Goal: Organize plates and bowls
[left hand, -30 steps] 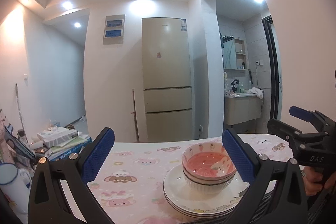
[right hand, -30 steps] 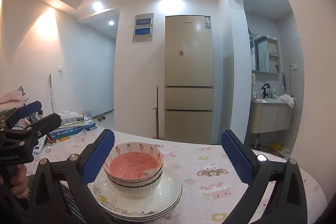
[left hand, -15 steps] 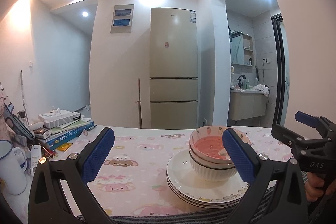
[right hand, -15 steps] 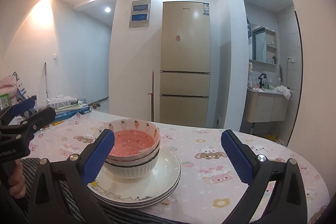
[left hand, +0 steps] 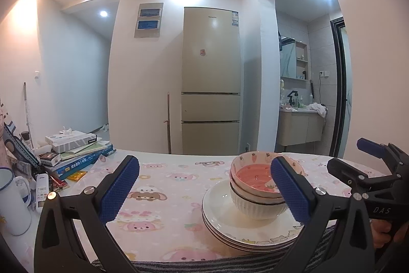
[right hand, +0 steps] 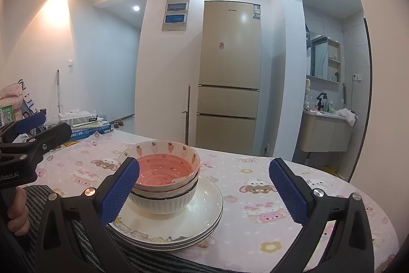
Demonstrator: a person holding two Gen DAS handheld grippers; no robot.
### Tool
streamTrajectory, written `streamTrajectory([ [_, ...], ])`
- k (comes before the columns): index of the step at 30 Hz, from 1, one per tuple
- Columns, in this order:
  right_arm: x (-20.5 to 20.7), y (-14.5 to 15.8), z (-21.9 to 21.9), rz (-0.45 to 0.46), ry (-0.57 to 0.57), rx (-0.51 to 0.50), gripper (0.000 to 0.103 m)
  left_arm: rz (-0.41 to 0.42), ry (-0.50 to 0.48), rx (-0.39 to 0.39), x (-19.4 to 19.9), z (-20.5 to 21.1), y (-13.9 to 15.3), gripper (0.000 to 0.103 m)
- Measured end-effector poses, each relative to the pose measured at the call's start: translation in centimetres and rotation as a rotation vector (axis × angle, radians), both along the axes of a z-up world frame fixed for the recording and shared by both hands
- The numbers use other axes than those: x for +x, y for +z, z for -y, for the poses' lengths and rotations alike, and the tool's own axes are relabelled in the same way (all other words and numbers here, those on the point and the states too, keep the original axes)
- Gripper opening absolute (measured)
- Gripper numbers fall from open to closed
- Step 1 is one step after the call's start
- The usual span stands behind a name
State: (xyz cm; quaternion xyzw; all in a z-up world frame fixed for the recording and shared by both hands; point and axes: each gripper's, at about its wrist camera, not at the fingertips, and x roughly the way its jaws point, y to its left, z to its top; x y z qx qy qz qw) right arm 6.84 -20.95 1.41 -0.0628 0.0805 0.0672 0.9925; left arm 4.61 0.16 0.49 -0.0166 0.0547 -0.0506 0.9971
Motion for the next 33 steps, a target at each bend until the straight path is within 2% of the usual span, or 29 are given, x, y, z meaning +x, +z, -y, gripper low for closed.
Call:
streamTrajectory([
  [33, 0.04, 0.27, 0.79, -0.019, -0.022, 0.014, 0.103, 0.012, 0.024, 0.002, -0.07, -0.26, -0.33, 0.103],
])
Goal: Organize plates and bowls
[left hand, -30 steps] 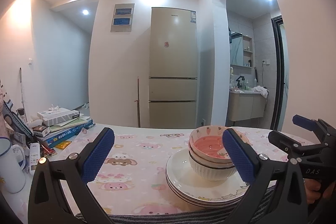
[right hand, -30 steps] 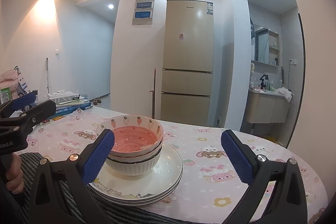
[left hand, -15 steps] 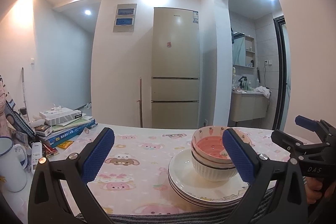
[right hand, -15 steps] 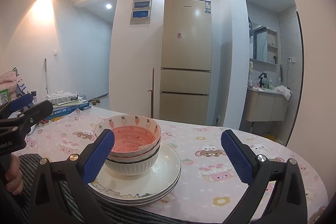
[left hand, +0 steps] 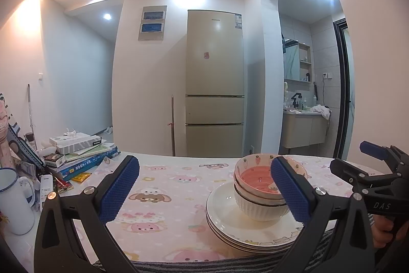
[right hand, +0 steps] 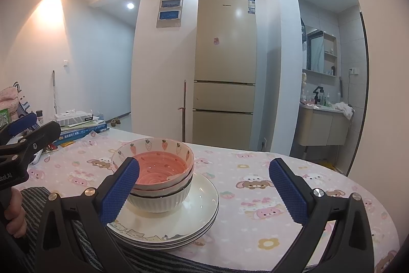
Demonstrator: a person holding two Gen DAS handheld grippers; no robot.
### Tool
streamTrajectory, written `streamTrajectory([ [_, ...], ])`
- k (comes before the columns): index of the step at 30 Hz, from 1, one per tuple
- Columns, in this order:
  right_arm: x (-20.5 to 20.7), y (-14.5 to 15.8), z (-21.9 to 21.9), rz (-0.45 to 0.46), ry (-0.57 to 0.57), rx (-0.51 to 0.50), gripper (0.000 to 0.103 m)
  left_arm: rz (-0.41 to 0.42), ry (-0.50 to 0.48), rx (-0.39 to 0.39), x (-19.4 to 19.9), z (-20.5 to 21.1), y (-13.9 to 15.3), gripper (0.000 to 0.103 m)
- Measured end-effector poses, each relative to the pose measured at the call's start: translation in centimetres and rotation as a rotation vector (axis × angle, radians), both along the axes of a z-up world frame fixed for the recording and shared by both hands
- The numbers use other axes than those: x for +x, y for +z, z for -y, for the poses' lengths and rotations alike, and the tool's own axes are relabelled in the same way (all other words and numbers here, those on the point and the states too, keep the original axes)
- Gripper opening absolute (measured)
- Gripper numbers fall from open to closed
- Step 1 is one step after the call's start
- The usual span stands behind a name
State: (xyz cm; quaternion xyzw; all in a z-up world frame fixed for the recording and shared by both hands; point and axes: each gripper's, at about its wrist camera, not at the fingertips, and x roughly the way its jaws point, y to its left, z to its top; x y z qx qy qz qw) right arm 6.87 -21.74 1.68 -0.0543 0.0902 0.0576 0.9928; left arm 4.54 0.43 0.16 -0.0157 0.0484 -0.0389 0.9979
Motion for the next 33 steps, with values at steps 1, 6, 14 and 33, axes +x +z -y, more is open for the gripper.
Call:
streamTrajectory([
  [1, 0.00, -0.01, 0.02, 0.000, 0.000, 0.000, 0.103, 0.000, 0.000, 0.000, 0.01, 0.01, 0.01, 0.103],
  [6, 0.00, 0.01, 0.01, 0.000, 0.000, -0.001, 0.103, 0.000, 0.000, 0.001, 0.01, 0.01, 0.02, 0.103],
  [14, -0.01, 0.03, 0.02, -0.001, 0.000, -0.001, 0.103, 0.000, 0.000, 0.001, 0.01, 0.00, 0.05, 0.103],
  [33, 0.04, 0.03, 0.12, -0.003, -0.001, -0.002, 0.103, 0.003, 0.001, 0.005, 0.02, -0.14, -0.09, 0.103],
])
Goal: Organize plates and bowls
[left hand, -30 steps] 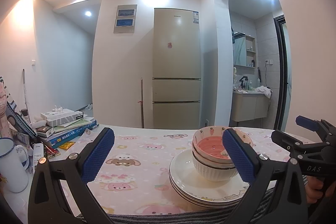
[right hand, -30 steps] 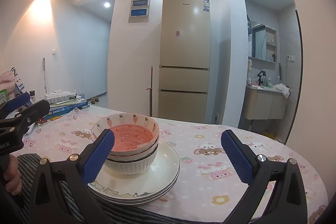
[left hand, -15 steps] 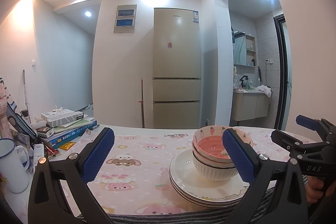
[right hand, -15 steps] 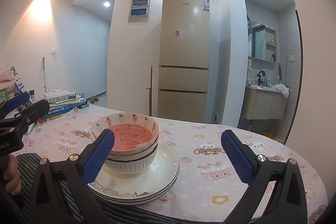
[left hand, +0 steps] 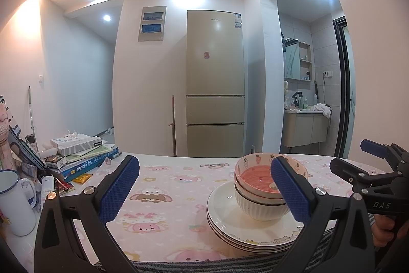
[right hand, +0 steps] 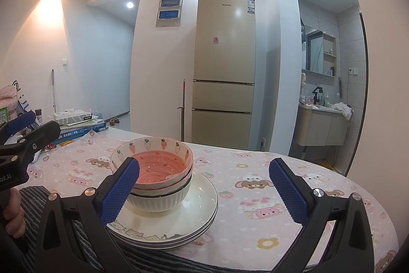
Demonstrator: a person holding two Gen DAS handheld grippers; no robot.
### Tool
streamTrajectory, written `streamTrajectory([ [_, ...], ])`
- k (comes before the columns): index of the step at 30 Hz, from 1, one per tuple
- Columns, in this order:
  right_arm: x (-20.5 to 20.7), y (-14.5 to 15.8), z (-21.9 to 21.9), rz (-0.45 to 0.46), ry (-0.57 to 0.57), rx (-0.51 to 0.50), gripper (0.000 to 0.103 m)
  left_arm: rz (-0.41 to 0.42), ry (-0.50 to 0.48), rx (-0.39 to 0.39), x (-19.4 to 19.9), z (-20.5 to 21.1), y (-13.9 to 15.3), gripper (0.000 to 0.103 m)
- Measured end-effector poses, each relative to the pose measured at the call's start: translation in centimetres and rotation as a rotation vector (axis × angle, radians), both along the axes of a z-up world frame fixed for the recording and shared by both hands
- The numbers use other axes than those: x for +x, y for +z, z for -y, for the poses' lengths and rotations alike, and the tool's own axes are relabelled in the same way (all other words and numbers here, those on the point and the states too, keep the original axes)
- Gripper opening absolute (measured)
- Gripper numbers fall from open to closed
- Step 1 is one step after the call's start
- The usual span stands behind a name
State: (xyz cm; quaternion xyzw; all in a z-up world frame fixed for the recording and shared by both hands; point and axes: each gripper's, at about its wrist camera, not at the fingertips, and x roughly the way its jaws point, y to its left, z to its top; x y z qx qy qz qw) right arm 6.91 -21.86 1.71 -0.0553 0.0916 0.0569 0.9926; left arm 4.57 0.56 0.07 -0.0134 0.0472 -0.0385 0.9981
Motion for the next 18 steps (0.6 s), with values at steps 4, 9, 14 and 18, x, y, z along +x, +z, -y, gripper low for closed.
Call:
streamTrajectory([
  [4, 0.00, 0.02, -0.04, 0.000, 0.000, 0.000, 0.103, -0.001, 0.000, 0.002, 0.08, -0.05, -0.13, 0.103],
  [9, -0.02, 0.03, 0.01, 0.000, 0.001, 0.000, 0.103, -0.002, -0.001, 0.002, 0.09, -0.05, -0.10, 0.103],
  [14, -0.03, 0.05, 0.00, 0.000, 0.000, 0.000, 0.103, -0.002, -0.001, 0.002, 0.09, -0.06, -0.08, 0.103],
  [18, -0.01, 0.08, -0.04, 0.000, 0.001, 0.000, 0.103, -0.004, -0.001, 0.003, 0.10, -0.08, -0.09, 0.103],
])
